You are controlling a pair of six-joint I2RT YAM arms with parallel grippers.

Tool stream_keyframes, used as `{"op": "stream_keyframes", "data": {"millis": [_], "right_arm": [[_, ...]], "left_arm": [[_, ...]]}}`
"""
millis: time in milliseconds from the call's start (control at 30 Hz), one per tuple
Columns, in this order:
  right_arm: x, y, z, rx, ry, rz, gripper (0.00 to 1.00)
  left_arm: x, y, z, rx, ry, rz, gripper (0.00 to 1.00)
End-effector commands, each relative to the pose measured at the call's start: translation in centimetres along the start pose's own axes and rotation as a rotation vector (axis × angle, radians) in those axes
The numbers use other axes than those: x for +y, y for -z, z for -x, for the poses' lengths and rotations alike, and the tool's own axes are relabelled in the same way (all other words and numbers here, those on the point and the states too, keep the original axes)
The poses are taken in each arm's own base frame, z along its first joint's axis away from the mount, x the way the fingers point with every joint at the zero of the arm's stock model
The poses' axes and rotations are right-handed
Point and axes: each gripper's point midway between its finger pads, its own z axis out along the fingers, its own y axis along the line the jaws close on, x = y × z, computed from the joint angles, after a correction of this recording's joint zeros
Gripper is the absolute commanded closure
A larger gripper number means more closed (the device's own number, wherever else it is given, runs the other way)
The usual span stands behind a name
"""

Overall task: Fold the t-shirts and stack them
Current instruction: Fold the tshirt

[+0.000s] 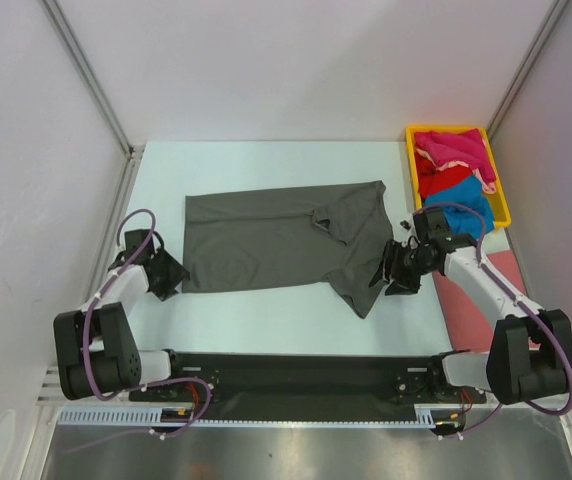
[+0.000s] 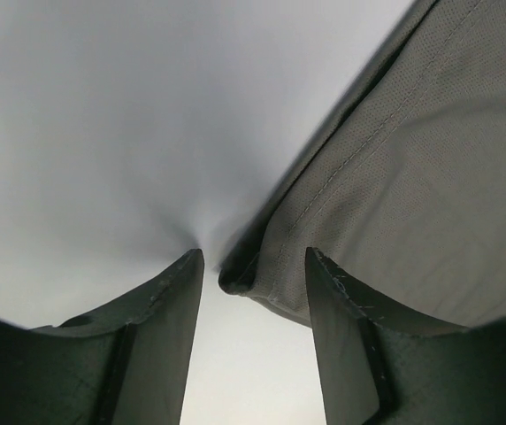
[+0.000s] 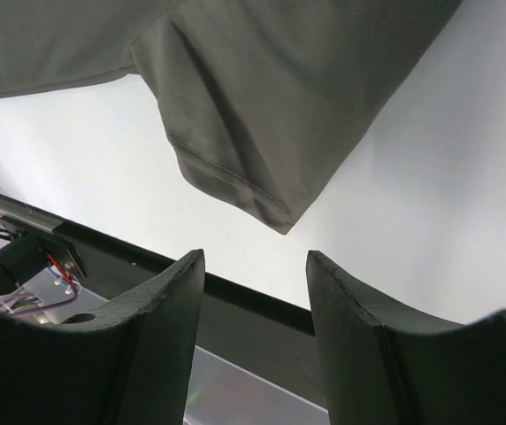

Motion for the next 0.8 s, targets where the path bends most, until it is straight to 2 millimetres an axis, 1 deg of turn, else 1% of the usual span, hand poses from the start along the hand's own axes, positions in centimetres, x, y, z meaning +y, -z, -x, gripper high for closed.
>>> {"op": "stream_keyframes", "data": {"millis": [0, 67, 100, 267, 367, 467, 533, 567, 600, 700, 767], "right_arm": [[-0.2, 0.2, 0.0, -0.014, 0.005, 0.014, 0.44], [-0.5, 0.1, 0.0, -0.008, -0.004, 0.015, 0.44], [-0.6, 0.0, -0.1, -0.003, -0.01, 0.014, 0.44], [-0.8, 0.0, 0.1, -0.002, -0.021, 0.019, 0.45], [-1.0, -0.3, 0.1, -0.004, -0.035, 0.016, 0.44], [-1.4, -0.7, 0.0, 0.001, -0.068, 0.009, 0.44], [-1.8, -1.1, -0.2, 0.009, -0.094, 0.004, 0.45], [-1.8, -1.1, -0.3, 0.011, -0.112, 0.002, 0.45], [-1.9, -1.2, -0.2, 0.004, -0.117, 0.002, 0.46], [-2.4, -1.4, -0.5, 0.003, -0.172, -0.005, 0.47], [-3.3, -1.6, -1.0, 0.006, -0.216, -0.016, 0.48]], "left_arm": [[0.5, -0.2, -0.8, 0.025, 0.041, 0.006, 0.44], [0.5, 0.0, -1.1, 0.016, 0.049, -0.003, 0.44], [0.8, 0.0, -1.6, 0.028, 0.055, 0.001, 0.44], [1.4, 0.4, -2.6, 0.061, 0.066, 0.022, 0.44], [1.8, 0.7, -2.3, 0.04, 0.058, 0.041, 0.44], [2.2, 0.4, -2.2, 0.041, 0.052, 0.068, 0.46], [2.1, 0.1, -2.0, 0.05, 0.054, 0.076, 0.48], [1.9, 0.0, -1.8, 0.048, 0.051, 0.069, 0.51], [1.5, -0.1, -1.5, 0.041, 0.049, 0.055, 0.56], [1.4, -0.5, -1.3, 0.043, 0.04, 0.057, 0.61], [1.4, -0.7, -1.4, 0.053, 0.032, 0.055, 0.64]]}}
